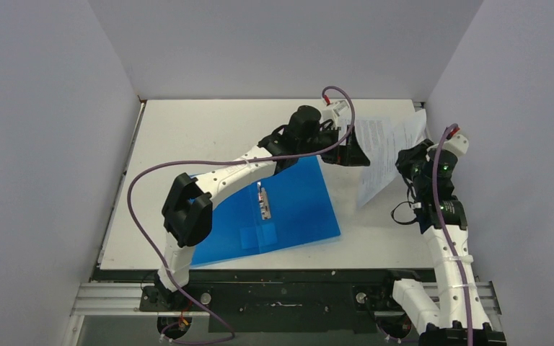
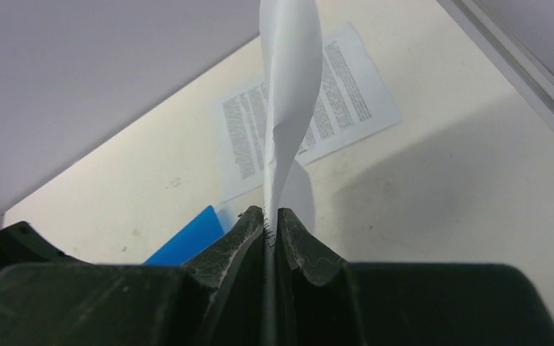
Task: Put the files into the folder
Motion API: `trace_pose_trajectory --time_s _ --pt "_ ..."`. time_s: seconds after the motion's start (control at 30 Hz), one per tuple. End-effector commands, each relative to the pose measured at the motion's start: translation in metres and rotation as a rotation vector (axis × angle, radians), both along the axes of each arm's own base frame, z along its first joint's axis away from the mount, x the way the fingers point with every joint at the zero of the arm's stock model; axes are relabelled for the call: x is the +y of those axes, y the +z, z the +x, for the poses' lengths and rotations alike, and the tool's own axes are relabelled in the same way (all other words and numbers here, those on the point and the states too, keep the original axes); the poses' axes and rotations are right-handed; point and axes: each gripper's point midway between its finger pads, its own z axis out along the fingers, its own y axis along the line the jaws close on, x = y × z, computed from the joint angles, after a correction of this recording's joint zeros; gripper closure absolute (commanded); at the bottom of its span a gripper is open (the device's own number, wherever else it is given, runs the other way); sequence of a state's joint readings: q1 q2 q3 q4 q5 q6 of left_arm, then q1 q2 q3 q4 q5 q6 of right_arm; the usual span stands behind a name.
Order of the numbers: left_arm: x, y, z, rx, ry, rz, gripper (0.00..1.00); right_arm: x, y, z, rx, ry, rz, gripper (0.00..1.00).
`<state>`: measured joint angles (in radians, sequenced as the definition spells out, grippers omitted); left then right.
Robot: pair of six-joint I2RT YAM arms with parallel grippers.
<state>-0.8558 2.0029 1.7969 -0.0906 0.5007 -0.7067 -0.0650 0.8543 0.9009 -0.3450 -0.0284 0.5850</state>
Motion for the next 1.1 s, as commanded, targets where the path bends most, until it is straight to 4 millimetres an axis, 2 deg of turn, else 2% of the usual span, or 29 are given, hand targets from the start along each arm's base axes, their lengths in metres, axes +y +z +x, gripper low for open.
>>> trace_pose_trajectory --time_s 0.0,0.07,0.2,0.27,0.43,0.63,0.8,0.9,1.07 --pt "0.030 0.022 -0.007 -0.096 0.043 0.033 0.09 0.026 0.056 -0.002 -0.118 0.163 -0.006 0.88" --pt "0.045 0.022 -0.010 -0.110 0.066 0.048 0.09 0.038 0.071 -0.003 -0.147 0.231 -0.008 0.88" --pt "0.079 0.035 -0.013 -0.141 0.126 0.039 0.09 0.063 0.092 -0.007 -0.190 0.385 0.006 0.87" --pt "0.096 0.045 -0.016 -0.167 0.155 0.026 0.09 0.074 0.099 -0.009 -0.203 0.451 0.011 0.87" --pt "0.137 0.047 -0.021 -0.208 0.227 0.048 0.09 0.107 0.110 -0.020 -0.245 0.663 0.021 0.86" --pt "0.187 0.049 -0.025 -0.231 0.335 0.050 0.08 0.157 0.108 -0.037 -0.272 0.897 0.058 0.85" --pt "0.223 0.051 -0.033 -0.279 0.412 0.073 0.07 0.210 0.099 -0.062 -0.260 1.136 0.088 0.83" --pt "0.241 0.051 -0.043 -0.309 0.437 0.101 0.06 0.228 0.095 -0.075 -0.258 1.216 0.090 0.84" --pt "0.274 0.057 -0.067 -0.373 0.477 0.119 0.03 0.249 0.091 -0.098 -0.274 1.357 0.116 0.84"
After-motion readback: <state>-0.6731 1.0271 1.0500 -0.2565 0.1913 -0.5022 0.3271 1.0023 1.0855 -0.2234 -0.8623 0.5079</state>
